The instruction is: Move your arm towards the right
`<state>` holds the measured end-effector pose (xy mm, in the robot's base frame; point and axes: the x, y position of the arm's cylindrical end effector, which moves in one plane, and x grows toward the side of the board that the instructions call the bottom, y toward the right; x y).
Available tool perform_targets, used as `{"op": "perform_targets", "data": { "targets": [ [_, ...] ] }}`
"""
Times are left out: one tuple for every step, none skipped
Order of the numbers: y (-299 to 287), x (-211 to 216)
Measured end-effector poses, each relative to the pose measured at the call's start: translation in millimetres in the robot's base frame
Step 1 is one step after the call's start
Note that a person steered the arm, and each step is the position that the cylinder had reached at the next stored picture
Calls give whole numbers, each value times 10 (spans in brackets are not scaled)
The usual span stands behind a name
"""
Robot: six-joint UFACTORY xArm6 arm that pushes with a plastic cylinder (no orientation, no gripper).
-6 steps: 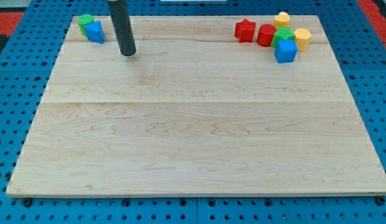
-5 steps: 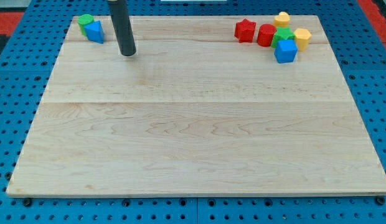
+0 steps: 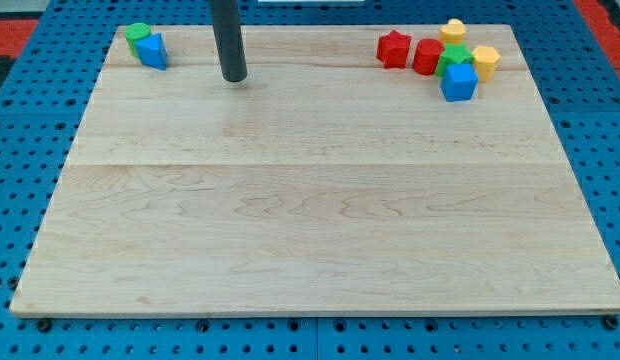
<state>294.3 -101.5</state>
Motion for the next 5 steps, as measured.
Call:
{"op": "perform_targets", "data": {
  "targets": [
    [20, -11],
    [279, -44],
    [580, -53],
    [728, -54],
    [1045, -9]
  ]
}}
